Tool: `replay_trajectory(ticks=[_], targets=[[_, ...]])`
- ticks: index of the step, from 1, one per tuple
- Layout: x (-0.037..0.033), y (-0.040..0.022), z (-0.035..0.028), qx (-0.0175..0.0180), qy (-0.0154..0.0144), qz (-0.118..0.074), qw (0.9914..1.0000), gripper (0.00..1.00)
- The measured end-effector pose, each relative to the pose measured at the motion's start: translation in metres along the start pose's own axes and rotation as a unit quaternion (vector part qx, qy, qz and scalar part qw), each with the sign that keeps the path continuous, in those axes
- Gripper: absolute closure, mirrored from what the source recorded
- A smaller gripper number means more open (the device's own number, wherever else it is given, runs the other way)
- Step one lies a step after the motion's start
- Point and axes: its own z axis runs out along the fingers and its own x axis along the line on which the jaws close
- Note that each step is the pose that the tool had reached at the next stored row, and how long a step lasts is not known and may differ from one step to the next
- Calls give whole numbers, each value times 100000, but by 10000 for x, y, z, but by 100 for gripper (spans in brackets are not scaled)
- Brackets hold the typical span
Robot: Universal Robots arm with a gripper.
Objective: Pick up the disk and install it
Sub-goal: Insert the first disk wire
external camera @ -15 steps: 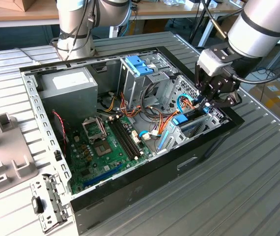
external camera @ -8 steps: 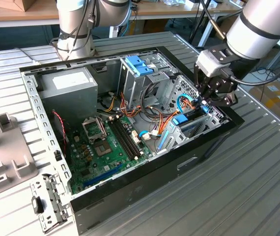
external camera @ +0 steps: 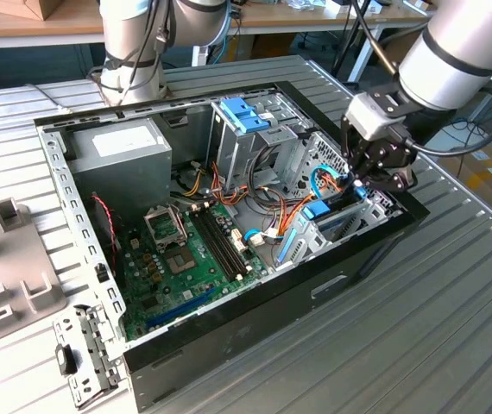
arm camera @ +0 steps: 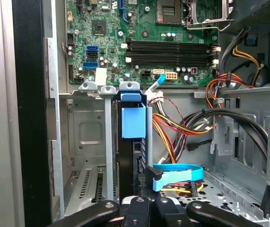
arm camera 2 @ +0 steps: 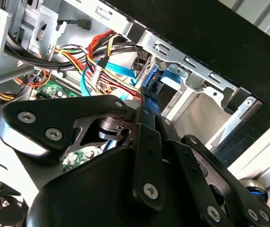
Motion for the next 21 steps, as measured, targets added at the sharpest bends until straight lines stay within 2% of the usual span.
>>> replay_trajectory(ticks=[3,4,5,6,9,10,12,15,21], targets=[[5,-13,10,-110,-229,32,100000,89],[3,-17,-5,-106,-322,30,99999,89],[-2,-27,-47,-114,-356,27,99999,89],[-6,-52,-73,-118,-413,35,99999,89],[-10,-117,-94,-168,-640,56,99998,89],[-13,-182,-107,-259,-986,82,99995,89],[-18,-246,-132,-356,-1285,106,99991,89],[-26,-291,-186,-398,-1501,121,99988,89],[-26,-296,-186,-403,-1538,122,99987,89]])
